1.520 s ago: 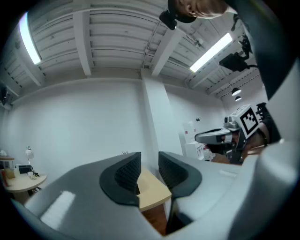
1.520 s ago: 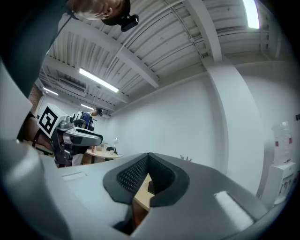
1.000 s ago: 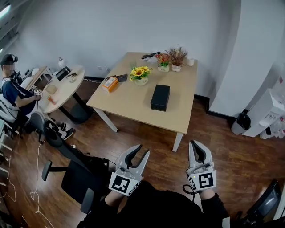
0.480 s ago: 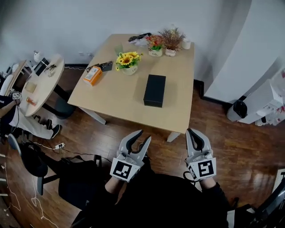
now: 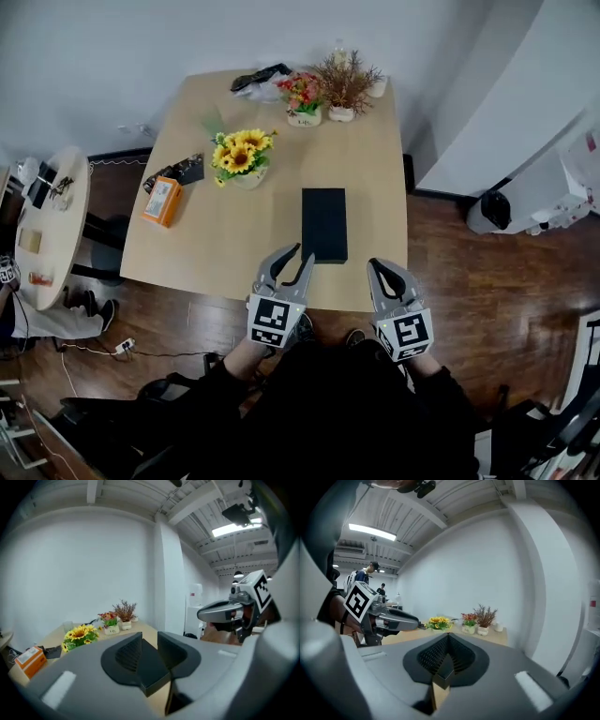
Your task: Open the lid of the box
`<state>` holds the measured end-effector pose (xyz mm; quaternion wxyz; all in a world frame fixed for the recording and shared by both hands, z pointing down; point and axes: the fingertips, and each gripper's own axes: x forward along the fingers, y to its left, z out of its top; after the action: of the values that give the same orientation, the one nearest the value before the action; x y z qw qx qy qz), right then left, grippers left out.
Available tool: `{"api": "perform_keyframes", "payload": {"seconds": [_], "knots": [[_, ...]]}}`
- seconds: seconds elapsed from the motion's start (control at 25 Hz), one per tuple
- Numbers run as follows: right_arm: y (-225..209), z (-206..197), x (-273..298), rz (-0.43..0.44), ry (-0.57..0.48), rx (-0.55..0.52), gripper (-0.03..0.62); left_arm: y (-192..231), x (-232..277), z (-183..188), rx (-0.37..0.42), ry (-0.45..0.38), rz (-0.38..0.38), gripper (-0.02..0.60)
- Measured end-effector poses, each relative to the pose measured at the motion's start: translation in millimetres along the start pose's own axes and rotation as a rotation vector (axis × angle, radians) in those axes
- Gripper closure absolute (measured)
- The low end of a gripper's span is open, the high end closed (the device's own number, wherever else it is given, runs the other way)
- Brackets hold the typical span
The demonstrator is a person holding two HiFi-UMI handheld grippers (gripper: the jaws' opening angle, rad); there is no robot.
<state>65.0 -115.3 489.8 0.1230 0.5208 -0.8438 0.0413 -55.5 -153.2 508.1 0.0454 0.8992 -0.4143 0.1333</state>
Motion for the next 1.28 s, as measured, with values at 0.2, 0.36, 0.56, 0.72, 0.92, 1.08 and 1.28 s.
{"api": "perform_keyframes", "payload": {"seconds": [0.2, 0.36, 0.56, 0.72, 0.92, 1.08, 1.28], "knots": [[-4.8, -35.3, 50.2, 0.104, 0.093, 0.016, 0.594, 9.0, 40.7, -48.9, -0.008, 0.118, -0.098, 0.497], [-5.2, -79.8, 84.3, 0.234, 0.237, 0.012, 0.494, 7.8, 54.8, -93.3, 0.035, 0.226, -0.136, 0.308], [8.0, -134.7, 96.7, 0.345, 0.379, -0.052, 0.327, 5.7, 63.2, -144.4, 0.051, 0.383, -0.176, 0.207], [15.1, -156.4, 101.1, 0.374, 0.431, -0.121, 0.292, -7.0, 76.7, -147.4, 0.037, 0.387, -0.233, 0.209], [15.6, -162.4, 105.8, 0.35, 0.432, -0.184, 0.276, -14.4, 83.8, -145.8, 0.039, 0.376, -0.24, 0.213], [19.4, -165.8, 107.5, 0.352, 0.434, -0.193, 0.281, -13.7, 80.9, -146.4, 0.067, 0.378, -0.232, 0.228], [16.8, -162.2, 110.2, 0.359, 0.427, -0.112, 0.295, -11.4, 82.8, -149.1, 0.035, 0.373, -0.225, 0.25]]}}
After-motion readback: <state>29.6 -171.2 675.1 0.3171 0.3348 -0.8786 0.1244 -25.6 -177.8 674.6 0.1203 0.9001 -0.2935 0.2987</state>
